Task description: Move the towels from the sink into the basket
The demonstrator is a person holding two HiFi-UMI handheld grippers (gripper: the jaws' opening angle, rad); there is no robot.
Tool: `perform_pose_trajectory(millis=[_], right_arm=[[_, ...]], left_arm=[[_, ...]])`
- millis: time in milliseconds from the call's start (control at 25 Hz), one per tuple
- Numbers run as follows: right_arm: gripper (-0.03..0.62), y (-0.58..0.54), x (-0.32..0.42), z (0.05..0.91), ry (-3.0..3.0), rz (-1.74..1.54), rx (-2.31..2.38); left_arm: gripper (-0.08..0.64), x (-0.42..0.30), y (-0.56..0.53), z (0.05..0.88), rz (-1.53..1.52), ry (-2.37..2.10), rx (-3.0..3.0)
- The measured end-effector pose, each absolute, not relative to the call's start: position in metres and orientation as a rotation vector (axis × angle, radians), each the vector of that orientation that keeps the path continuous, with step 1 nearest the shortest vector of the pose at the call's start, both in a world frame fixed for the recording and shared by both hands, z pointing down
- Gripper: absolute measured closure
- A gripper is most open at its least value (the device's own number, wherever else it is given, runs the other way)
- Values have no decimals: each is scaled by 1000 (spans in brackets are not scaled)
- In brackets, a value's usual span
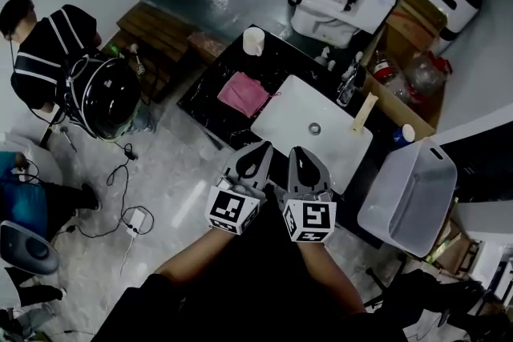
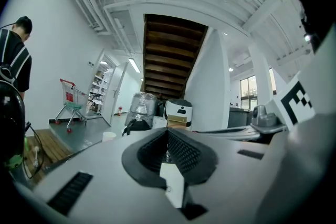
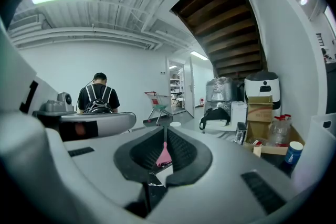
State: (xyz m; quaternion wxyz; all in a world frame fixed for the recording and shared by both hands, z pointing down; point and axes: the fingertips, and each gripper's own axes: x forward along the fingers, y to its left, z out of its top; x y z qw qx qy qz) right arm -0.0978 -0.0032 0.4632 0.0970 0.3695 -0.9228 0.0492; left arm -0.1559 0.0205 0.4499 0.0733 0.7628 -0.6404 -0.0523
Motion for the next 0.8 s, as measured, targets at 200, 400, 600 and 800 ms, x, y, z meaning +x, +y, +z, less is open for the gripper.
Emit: perform_pose_trajectory(millis=[200, 400, 600, 800], right_arm=[[561, -27, -123, 470, -2754, 130, 1029], [561, -58, -137, 484, -2751, 175, 1001], [561, -97, -149, 503, -2760, 235, 971], [561, -123, -170, 508, -2800, 281, 926]], left_arm=[[557, -179, -4, 459, -106, -1951, 2268], [557, -205, -30, 468, -35, -1984, 2238], [557, -221, -67, 471, 38, -2012, 2249], [557, -228, -103, 478, 85, -2055, 2227]])
